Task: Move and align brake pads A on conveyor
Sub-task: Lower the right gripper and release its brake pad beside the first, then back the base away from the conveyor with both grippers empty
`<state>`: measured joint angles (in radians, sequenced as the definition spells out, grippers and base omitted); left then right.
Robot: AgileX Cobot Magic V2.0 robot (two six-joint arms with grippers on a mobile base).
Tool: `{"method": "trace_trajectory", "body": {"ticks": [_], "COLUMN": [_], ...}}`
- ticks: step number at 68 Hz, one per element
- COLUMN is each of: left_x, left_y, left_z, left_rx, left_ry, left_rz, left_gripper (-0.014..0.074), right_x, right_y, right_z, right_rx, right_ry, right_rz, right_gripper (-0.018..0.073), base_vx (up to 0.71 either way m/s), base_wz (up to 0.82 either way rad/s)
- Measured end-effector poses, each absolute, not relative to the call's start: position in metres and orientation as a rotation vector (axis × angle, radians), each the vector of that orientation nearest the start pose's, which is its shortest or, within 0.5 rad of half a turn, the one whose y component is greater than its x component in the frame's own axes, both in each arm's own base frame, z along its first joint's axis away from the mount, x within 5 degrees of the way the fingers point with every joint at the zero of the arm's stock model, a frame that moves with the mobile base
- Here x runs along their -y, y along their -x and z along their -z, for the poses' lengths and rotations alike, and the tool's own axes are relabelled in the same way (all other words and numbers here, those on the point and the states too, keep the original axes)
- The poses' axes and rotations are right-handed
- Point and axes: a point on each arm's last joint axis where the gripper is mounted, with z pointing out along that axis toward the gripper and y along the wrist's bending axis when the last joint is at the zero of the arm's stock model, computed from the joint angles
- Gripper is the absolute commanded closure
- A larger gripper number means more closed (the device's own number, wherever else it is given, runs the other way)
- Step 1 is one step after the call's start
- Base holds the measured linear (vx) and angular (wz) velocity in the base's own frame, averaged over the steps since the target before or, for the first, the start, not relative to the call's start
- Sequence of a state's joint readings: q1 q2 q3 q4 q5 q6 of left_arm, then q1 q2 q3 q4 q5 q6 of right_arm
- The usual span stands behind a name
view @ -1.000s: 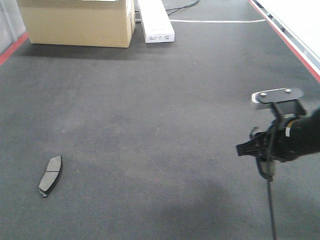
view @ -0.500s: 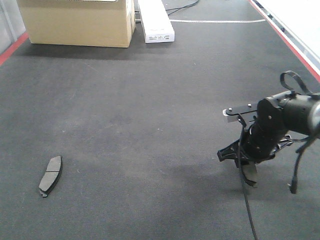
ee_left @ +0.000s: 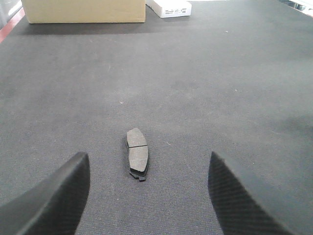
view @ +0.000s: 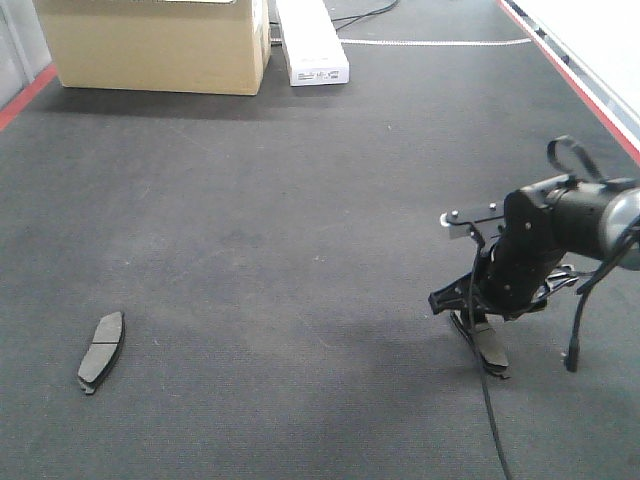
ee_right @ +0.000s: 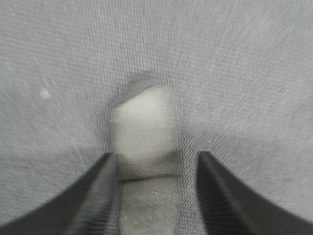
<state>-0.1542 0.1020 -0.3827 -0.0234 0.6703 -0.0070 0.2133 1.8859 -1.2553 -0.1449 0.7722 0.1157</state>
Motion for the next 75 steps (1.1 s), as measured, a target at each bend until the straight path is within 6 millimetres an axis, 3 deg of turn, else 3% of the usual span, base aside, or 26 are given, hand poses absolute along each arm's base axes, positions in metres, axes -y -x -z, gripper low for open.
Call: {"method": "trace_trajectory", "body": {"ticks": [9,21,33,40,62,75], "left_x": [0.007,0.007,0.007,0.007,0.007,0.007], "left_y": [-0.035,-0.035,-0.035,-0.035,-0.035,-0.036], "left_z": [-0.274,-0.274,-0.274,-0.274,-0.274,-0.276], "left_rx": [-1.871,-1.871,-1.871,-1.871,-1.871,-1.849], "left_ry": [-0.131,-0.131,-0.131,-0.131,-0.131,-0.129], "left_rz": [0.137,0.137,0.137,0.137,0.137,0.138], "left_gripper": [0.0094,0.0094,0.0094,0.0094,0.0094,0.0094], "right_x": [-0.068,-0.061,-0.051,-0.042,-0.017,-0.005], "right_y": [-0.358,-0.331,-0.283,-0.245,-0.117,-0.058], "right_z": [-0.211,-0.277,-0.349,-0.373,-0.386,-0.366], "right_rx": [-2.815,-2.678,-2.482,-2.384,-2.066,-1.873], "right_ry": [0.218,0.177,0.143,0.130,0.099,0.092], "right_rz": [0.091,0.065,0.029,0.010,-0.071,-0.109], "right_gripper": [0.0162,0.0162,0.0162,0.0162,0.0162,0.0162], "base_vx": [0.00,0.00,0.00,0.00,0.00,0.00], "base_wz": [0.00,0.00,0.00,0.00,0.00,0.00]}}
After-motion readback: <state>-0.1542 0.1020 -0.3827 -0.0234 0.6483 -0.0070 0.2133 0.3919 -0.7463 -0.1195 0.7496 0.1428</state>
